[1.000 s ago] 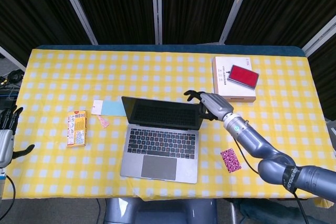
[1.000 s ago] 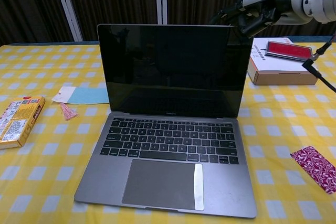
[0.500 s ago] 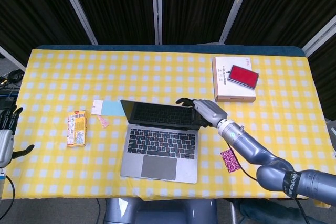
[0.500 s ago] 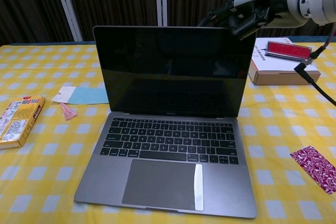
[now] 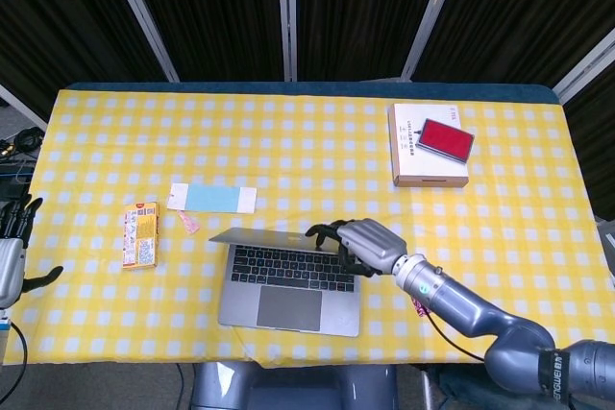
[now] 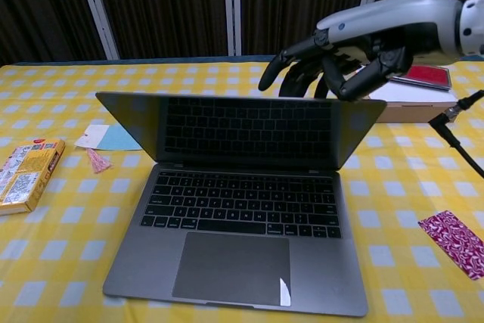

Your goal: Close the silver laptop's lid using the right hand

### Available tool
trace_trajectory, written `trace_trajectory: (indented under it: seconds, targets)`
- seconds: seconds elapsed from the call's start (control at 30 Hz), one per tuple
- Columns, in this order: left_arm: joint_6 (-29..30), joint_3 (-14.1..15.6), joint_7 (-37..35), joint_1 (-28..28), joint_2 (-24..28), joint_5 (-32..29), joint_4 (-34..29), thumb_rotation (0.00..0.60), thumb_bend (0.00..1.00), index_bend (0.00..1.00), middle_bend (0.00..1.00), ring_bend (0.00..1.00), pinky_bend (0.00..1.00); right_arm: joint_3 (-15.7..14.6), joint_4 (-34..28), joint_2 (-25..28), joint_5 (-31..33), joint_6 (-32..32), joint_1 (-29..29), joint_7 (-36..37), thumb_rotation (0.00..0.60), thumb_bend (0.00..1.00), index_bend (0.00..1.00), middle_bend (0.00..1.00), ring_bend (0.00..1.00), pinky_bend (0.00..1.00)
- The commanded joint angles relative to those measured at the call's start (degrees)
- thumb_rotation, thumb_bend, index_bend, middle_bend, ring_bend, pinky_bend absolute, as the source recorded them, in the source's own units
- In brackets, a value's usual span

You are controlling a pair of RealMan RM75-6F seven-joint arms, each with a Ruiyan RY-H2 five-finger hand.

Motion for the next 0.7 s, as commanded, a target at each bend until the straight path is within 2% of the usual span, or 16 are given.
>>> trace_trajectory:
  seconds: [0.03,0.23,0.43,0.7]
  targets:
    - [0.05,0.02,0.01,0.0,-0.02,-0.01,0.03,0.6,0.0,0.0,0.0,0.0,0.0,-2.89,-1.21,-1.11,-5.21,2.15,-1.47,-2.68,0.6,1.0,0.22,0.3,0.23,0.29]
    - [0.01,0.14,-0.02,-0.04,-0.05,0.01,0.11,0.6,0.0,0.0,0.0,0.0,0.0,-6.14,0.05,-3.59,-12.91,5.14,-3.0,-5.01,0.6,1.0,0.22,0.3,0.23,0.29]
    - [-0.22,0.36,0.36,-0.19,-0.31,0.03,0.33,0.6,0.0,0.0,0.0,0.0,0.0,-12.16,6.89,-8.12,-27.44,10.89,-4.88,-12.95,0.6,1.0,0.22,0.3,0.23,0.29]
    - [-0.4,0.47,0.81,-0.34,-0.53,-0.17,0.36,0.6,0.0,0.0,0.0,0.0,0.0,-17.07,13.09,-11.46,-35.9,11.97,-4.56,-16.02,0.6,1.0,0.22,0.29,0.23,0.29]
